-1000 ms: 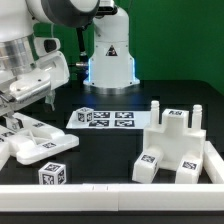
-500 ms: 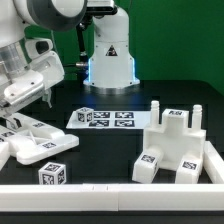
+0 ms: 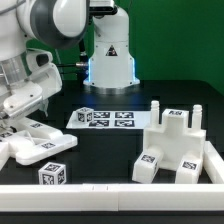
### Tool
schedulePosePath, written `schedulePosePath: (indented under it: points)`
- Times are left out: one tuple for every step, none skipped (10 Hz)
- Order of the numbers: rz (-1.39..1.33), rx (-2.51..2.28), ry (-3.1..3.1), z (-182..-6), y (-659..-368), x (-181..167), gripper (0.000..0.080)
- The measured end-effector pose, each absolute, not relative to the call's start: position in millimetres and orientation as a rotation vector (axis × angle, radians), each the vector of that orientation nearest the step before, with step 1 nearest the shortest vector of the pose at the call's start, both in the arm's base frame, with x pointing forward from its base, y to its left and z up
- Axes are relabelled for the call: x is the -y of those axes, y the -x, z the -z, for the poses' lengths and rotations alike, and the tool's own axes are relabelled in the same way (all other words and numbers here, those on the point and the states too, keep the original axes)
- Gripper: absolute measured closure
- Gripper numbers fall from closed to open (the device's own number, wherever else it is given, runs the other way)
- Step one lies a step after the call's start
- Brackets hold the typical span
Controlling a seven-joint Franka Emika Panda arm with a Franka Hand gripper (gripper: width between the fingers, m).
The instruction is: Assemble chair
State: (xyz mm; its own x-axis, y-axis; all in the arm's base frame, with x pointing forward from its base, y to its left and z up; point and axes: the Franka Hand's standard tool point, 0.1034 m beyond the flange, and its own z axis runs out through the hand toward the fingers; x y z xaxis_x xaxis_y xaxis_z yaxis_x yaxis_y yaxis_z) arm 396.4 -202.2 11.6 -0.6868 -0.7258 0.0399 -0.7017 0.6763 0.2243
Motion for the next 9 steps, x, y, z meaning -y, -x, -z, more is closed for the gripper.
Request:
schedulePosePath:
  points:
    - [0.249, 2.762, -1.18, -7.6, -396.4, 201.9, 0.0151]
    - [0.229, 2.757, -1.186, -5.7, -396.5, 201.6, 0.0151]
    - [0.205, 2.762, -1.178, -5.2, -399.6, 199.3, 0.0151]
    - [0.204, 2.756, -1.19, -5.1, -401.1, 196.5, 0.0151]
    - [0.205, 2.753, -1.193, -4.6, -400.5, 196.9, 0.0162]
    - [0.205, 2.752, -1.193, -4.2, -400.3, 196.7, 0.0162]
    - [0.205, 2.75, -1.194, -3.8, -400.0, 196.5, 0.0378]
    - [0.198, 2.752, -1.196, -4.7, -401.3, 197.4, 0.0378]
    - [0.194, 2.746, -1.206, -6.1, -402.9, 198.3, 0.0485]
